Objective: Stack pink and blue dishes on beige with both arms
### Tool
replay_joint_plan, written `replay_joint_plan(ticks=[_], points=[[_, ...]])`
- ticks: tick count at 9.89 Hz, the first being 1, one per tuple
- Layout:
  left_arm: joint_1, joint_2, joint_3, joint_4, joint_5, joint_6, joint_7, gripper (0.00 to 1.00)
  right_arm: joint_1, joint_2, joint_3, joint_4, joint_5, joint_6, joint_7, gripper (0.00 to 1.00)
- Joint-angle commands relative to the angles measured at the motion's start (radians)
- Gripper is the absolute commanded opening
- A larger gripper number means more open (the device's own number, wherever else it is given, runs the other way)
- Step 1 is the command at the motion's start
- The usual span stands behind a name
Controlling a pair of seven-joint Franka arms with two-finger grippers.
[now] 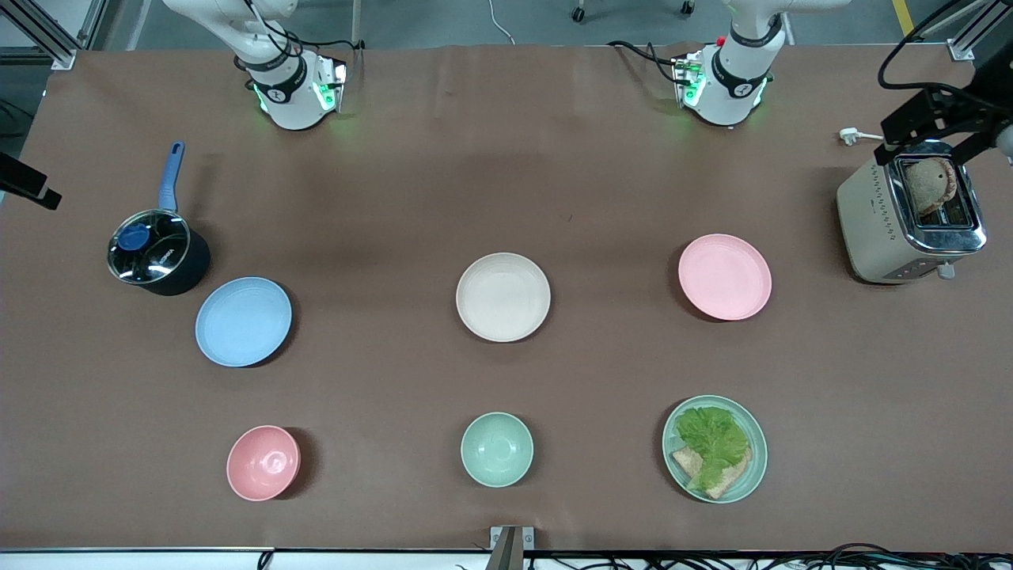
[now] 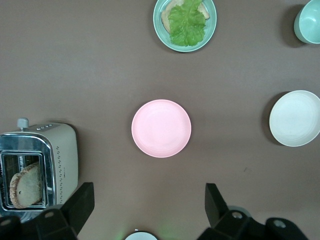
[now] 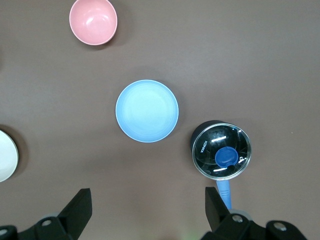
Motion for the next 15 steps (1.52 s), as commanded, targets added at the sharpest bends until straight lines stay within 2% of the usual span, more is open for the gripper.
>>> replay_joint_plan(ticks=[1,2,3,5,6,8,9,11,12,13,14,15], points=[[-0.004,0.008,0.057,-0.178,-0.035,0.144,0.057,0.97,-0.035,0.082,-0.012,-0.015,0.031,0.041,-0.141,1.0],[-0.004,0.011,0.089,-0.251,-0.053,0.226,0.06,0.96,-0.052,0.136,-0.048,-0.029,0.116,0.08,-0.167,1.0],[-0.004,0.02,0.106,-0.327,-0.11,0.31,0.09,0.96,-0.052,0.189,-0.115,-0.067,0.208,0.148,-0.266,1.0],[-0.004,0.041,0.143,-0.501,-0.147,0.511,0.237,0.96,-0.057,0.274,-0.163,-0.188,0.276,0.325,-0.511,1.0],[-0.002,0.078,0.143,-0.574,-0.161,0.6,0.306,0.97,-0.058,0.318,-0.175,-0.266,0.351,0.419,-0.629,1.0],[-0.002,0.207,0.142,-0.641,-0.2,0.717,0.42,0.99,-0.066,0.404,-0.177,-0.401,0.518,0.614,-0.809,1.0],[-0.002,0.269,0.142,-0.664,-0.269,0.795,0.501,1.0,-0.062,0.452,-0.175,-0.418,0.557,0.675,-0.866,1.0],[-0.002,0.4,0.14,-0.698,-0.383,0.88,0.703,1.0,-0.059,0.518,-0.174,-0.419,0.655,0.69,-0.937,1.0],[-0.004,0.443,0.14,-0.719,-0.441,0.935,0.794,0.99,-0.06,0.538,-0.174,-0.42,0.665,0.71,-0.951,0.99],[-0.004,0.477,0.14,-0.73,-0.476,0.964,0.825,0.94,-0.057,0.546,-0.171,-0.44,0.672,0.743,-0.951,0.93],[-0.004,0.508,0.139,-0.732,-0.481,0.966,0.827,0.84,-0.043,0.546,-0.168,-0.469,0.703,0.786,-0.951,0.86],[-0.004,0.515,0.136,-0.733,-0.481,0.963,0.825,0.48,-0.034,0.55,-0.168,-0.475,0.711,0.811,-0.951,0.76]])
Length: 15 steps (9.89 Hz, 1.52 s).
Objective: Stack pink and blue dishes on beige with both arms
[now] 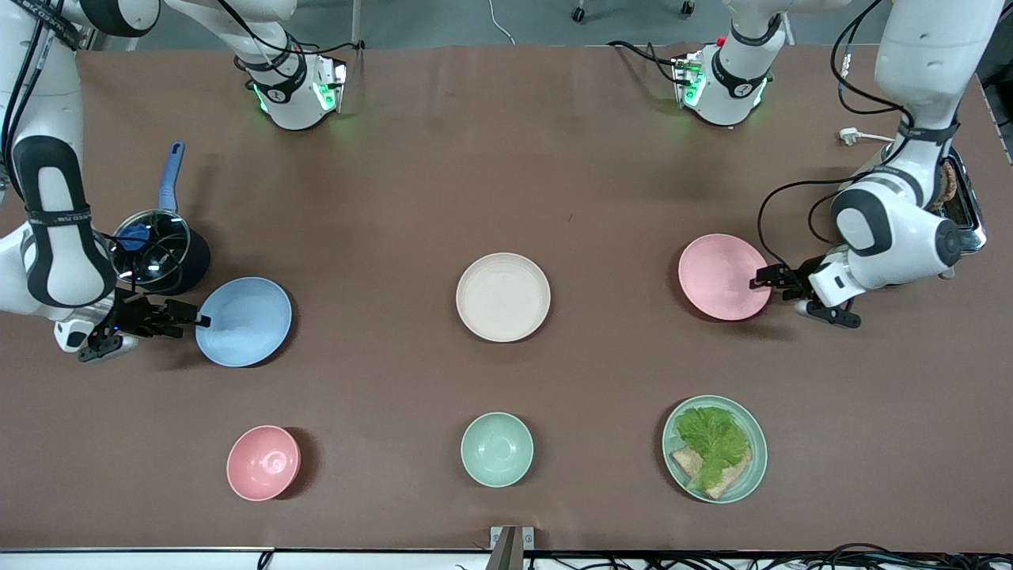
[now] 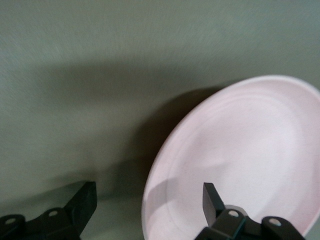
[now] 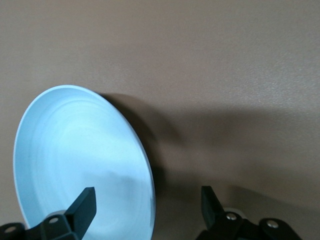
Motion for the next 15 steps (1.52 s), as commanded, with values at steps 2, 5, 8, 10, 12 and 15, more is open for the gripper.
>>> replay_joint_plan(ticks=[2,5,8,10,12,15], points=[[-0.005,0.013,-0.005,-0.023,-0.021,0.012,0.023,0.04,0.021,-0.001,0.001,-0.038,0.04,0.044,-0.022,0.48],[-0.007,-0.031,-0.007,-0.038,-0.021,-0.002,0.015,0.0,0.03,0.014,0.003,-0.006,0.037,-0.004,0.065,0.01],[0.004,-0.178,-0.091,-0.031,-0.019,-0.089,-0.064,0.0,0.027,0.005,-0.025,0.118,-0.064,-0.204,0.181,0.01],[0.008,-0.214,-0.256,-0.009,-0.019,-0.095,-0.257,0.0,0.03,-0.018,-0.033,0.265,-0.175,-0.391,0.344,0.01],[0.007,-0.158,-0.463,0.057,-0.013,0.004,-0.543,0.0,0.041,-0.027,-0.025,0.397,-0.229,-0.522,0.513,0.01],[0.005,-0.021,-0.681,0.098,0.022,0.24,-0.797,0.0,0.139,-0.084,-0.016,0.412,-0.244,-0.553,0.732,0.01]])
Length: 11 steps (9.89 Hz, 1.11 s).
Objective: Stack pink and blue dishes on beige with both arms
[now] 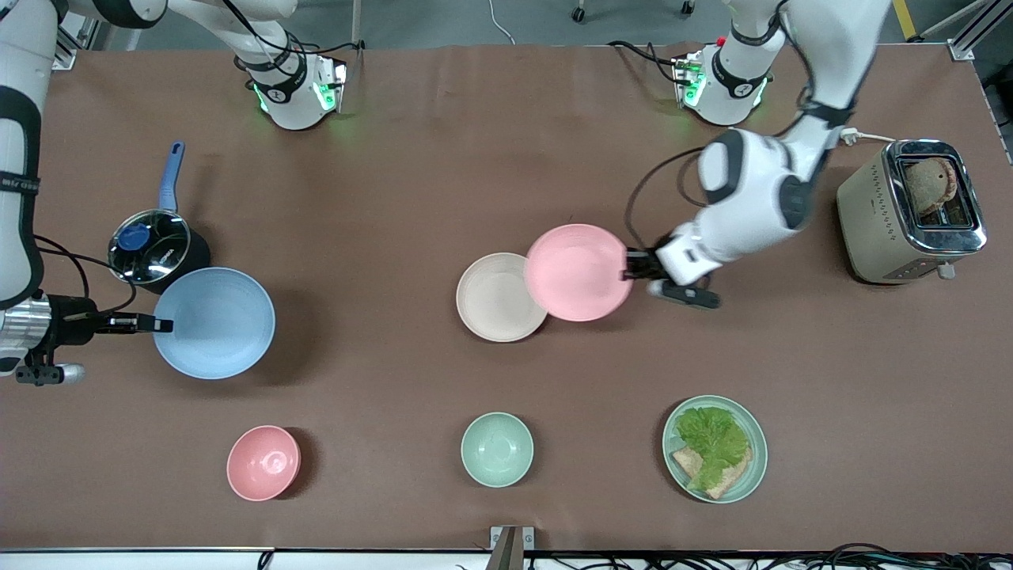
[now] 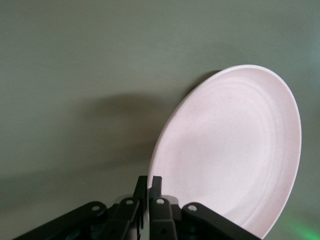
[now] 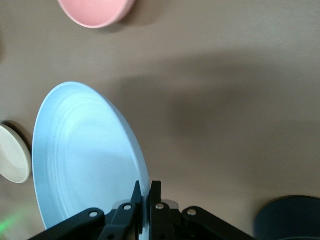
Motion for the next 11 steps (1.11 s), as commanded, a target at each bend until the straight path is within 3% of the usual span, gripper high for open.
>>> replay_joint_plan(ticks=[1,5,7,8,9,10,11], points=[[0.011,0.152,-0.078,0.064,0.112,0.089,-0.155,0.0,0.063,-0.052,0.044,-0.023,-0.028,0.007,0.173,0.01],[-0.011,0.326,-0.135,0.166,0.605,0.14,-0.644,0.0,0.062,-0.141,0.3,-0.217,-0.087,0.281,0.475,0.01],[-0.013,0.378,-0.166,0.203,0.762,0.139,-0.813,0.02,0.062,-0.161,0.404,-0.316,-0.087,0.407,0.588,0.01],[-0.019,0.378,-0.169,0.208,0.792,0.139,-0.87,0.21,0.061,-0.169,0.44,-0.351,-0.087,0.444,0.606,0.01],[-0.029,0.373,-0.169,0.226,0.798,0.137,-0.916,0.81,0.059,-0.175,0.469,-0.373,-0.086,0.449,0.625,0.01],[-0.028,0.354,-0.167,0.228,0.803,0.127,-0.918,1.0,0.058,-0.175,0.512,-0.38,-0.084,0.447,0.68,0.01],[-0.025,0.305,-0.166,0.217,0.805,0.092,-0.914,1.0,0.056,-0.175,0.549,-0.387,-0.084,0.446,0.72,0.01]])
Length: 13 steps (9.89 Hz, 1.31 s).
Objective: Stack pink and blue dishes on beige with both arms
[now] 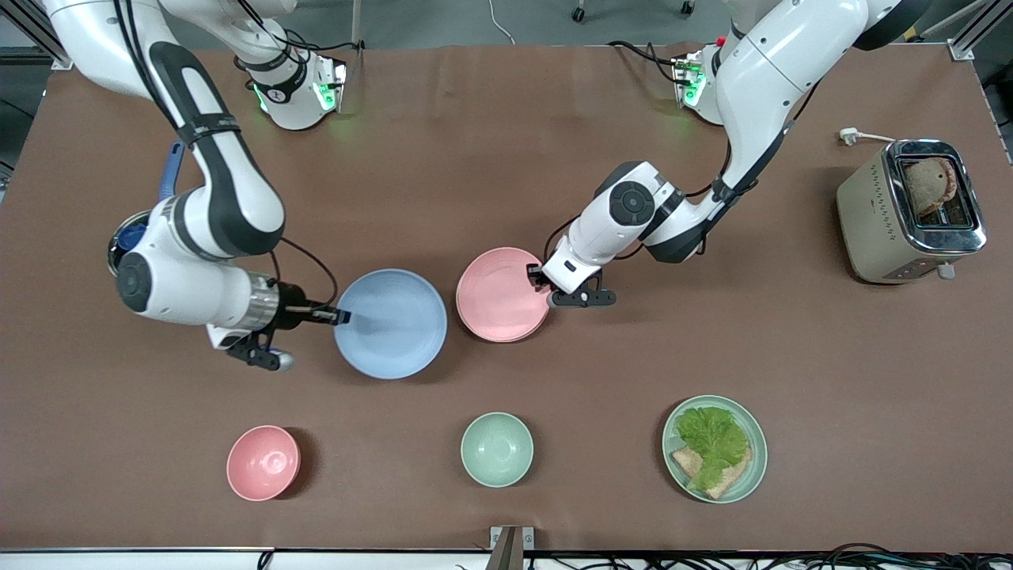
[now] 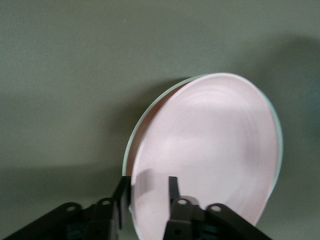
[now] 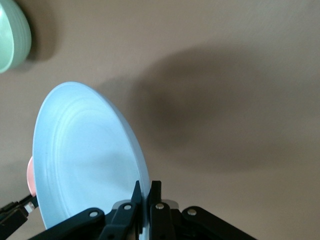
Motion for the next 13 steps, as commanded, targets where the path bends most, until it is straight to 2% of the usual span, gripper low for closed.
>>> replay_joint_plan(ticks=[1,2,4,6,8,9,11,13], points=[[0.001,-0.108,0.024,-0.028,0.025,-0.135,0.021,1.0,-0.023,-0.048,0.093,-0.077,-0.017,0.035,0.08,0.01],[0.003,-0.182,0.075,-0.042,0.025,-0.247,0.123,1.0,-0.022,-0.048,0.13,-0.116,-0.017,0.105,0.098,0.01],[0.004,-0.318,0.148,-0.04,0.023,-0.467,0.199,1.0,-0.017,-0.037,0.209,-0.183,-0.017,0.28,0.146,0.01],[0.007,-0.423,0.257,-0.039,0.008,-0.503,0.371,1.0,-0.007,-0.002,0.262,-0.191,-0.017,0.362,0.182,0.02],[0.009,-0.536,0.364,-0.028,-0.009,-0.597,0.499,1.0,0.044,0.024,0.268,-0.222,-0.017,0.482,0.207,0.02],[0.009,-0.592,0.42,-0.007,-0.09,-0.631,0.606,1.0,0.059,0.033,0.268,-0.252,-0.017,0.539,0.207,0.02],[0.003,-0.65,0.529,0.102,-0.176,-0.81,0.756,1.0,0.064,0.055,0.266,-0.266,-0.023,0.598,0.203,0.02],[0.003,-0.65,0.586,0.289,-0.213,-1.052,0.842,1.0,0.064,0.079,0.266,-0.291,-0.046,0.655,0.203,0.02]])
